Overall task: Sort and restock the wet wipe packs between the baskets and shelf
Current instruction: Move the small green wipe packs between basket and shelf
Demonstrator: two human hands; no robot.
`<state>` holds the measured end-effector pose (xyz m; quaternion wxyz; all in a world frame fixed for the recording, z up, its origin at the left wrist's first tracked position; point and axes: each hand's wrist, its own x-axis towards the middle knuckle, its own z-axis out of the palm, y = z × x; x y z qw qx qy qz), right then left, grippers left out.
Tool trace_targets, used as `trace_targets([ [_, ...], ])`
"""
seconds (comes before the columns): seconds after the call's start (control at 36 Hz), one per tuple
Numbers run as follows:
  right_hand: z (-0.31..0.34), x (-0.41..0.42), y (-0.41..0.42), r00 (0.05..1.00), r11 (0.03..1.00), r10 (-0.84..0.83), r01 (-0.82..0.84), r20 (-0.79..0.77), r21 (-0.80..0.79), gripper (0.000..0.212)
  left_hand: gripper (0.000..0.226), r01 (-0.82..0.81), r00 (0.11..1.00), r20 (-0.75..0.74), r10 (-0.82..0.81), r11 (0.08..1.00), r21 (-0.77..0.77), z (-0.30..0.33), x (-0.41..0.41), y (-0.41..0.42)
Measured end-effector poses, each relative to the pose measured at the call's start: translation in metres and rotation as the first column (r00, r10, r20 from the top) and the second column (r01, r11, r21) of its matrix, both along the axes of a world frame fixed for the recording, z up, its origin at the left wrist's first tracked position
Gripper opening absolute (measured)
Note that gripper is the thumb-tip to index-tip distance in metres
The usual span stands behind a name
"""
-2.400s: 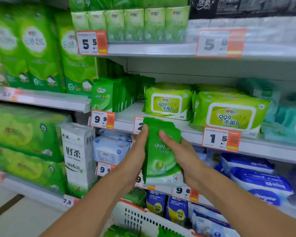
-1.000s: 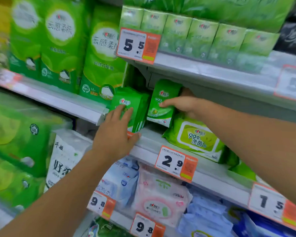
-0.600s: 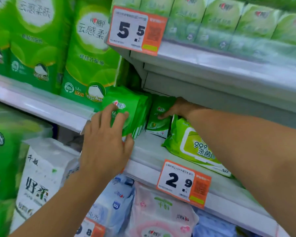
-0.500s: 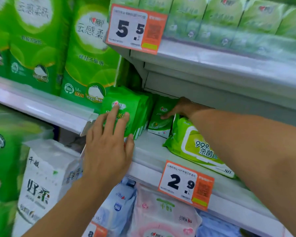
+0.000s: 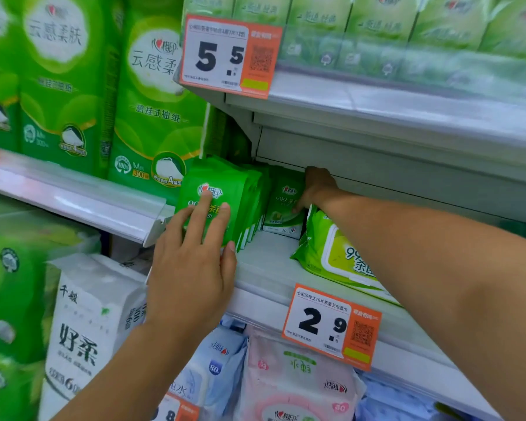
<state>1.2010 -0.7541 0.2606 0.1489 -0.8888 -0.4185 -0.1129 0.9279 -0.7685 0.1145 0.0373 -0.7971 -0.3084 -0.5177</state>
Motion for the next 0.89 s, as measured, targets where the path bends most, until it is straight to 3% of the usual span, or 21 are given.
trace_targets([
  [0.28,-0.003,0.004,0.003,0.998,0.998,-0.047,0.048,0.030,-0.040,0.122,0.052,0.012,1.000,0.014,-0.012,1.000,0.010,0.002,-0.001,0.001],
  [0.42,0.001,0.009,0.000,0.999,0.999,-0.049,0.049,0.002,0.017,0.118,0.052,0.011,1.000,0.015,-0.011,1.000,0.008,0.002,-0.001,0.000],
  [0.56,0.009,0.002,-0.012,0.999,1.000,0.001,0.000,0.051,-0.023,0.100,0.051,0.052,0.999,0.007,-0.052,0.999,-0.002,0.006,-0.005,-0.004],
  [0.69,0.016,-0.052,-0.064,0.984,0.993,0.119,-0.115,0.133,-0.038,0.070,0.034,0.094,0.995,0.021,-0.100,0.975,0.204,0.009,-0.022,-0.023],
  [0.75,0.000,-0.086,-0.106,0.960,0.977,0.181,-0.201,0.212,0.075,0.059,0.025,0.212,0.976,-0.100,-0.192,0.943,0.258,0.001,-0.032,-0.038],
  [0.81,-0.039,-0.127,-0.158,0.902,0.877,0.260,-0.370,0.345,0.307,0.041,0.026,0.356,0.897,-0.326,-0.299,0.925,0.132,-0.017,-0.045,-0.061],
  [0.83,-0.069,-0.151,-0.184,0.869,0.780,0.311,-0.465,0.385,0.419,0.030,0.028,0.374,0.816,-0.471,-0.336,0.927,-0.014,-0.034,-0.053,-0.075],
  [0.89,-0.143,-0.198,-0.232,0.837,0.630,0.437,-0.546,0.329,0.553,0.015,0.030,0.249,0.566,-0.727,-0.389,0.921,-0.299,-0.074,-0.070,-0.103],
])
